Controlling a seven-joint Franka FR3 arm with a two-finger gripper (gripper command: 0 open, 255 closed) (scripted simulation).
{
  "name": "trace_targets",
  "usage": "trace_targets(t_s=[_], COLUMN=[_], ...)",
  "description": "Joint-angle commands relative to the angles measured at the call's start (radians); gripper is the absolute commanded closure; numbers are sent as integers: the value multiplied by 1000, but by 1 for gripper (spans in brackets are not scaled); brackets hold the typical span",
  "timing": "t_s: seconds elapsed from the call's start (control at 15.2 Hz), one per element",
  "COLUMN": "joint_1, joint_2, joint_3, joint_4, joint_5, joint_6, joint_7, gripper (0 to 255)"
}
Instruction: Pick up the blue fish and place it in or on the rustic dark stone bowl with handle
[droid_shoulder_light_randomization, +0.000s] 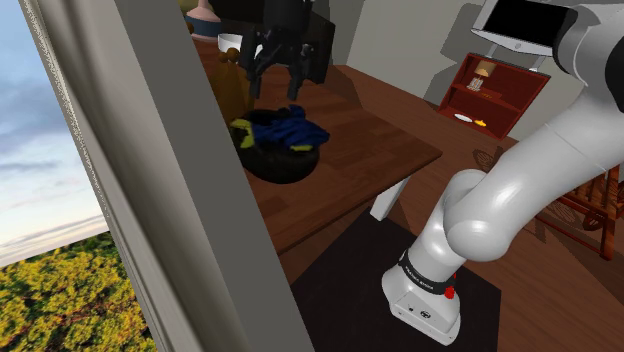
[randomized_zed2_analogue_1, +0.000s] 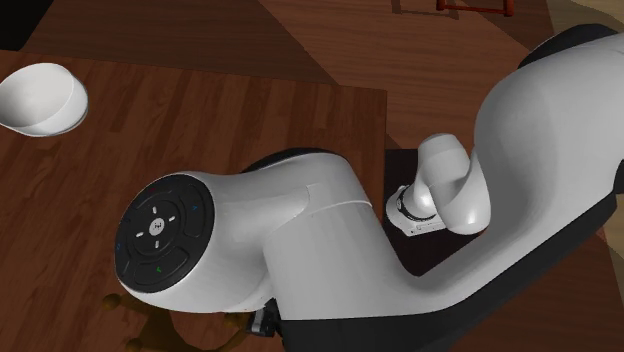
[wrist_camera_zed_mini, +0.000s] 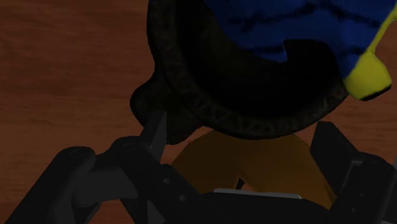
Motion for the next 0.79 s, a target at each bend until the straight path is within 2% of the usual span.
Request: trace_targets(t_s=[0.0, 0.2, 0.73], joint_1=[-2, -8, -8], joint_2=[8, 38, 38], joint_3=[-4, -13, -13], joint_4=[41, 164, 164], joint_5=[-3, -10, -10], joint_6=[-33, -128, -128], joint_7=[2, 8, 8], gripper=[0, 0, 0])
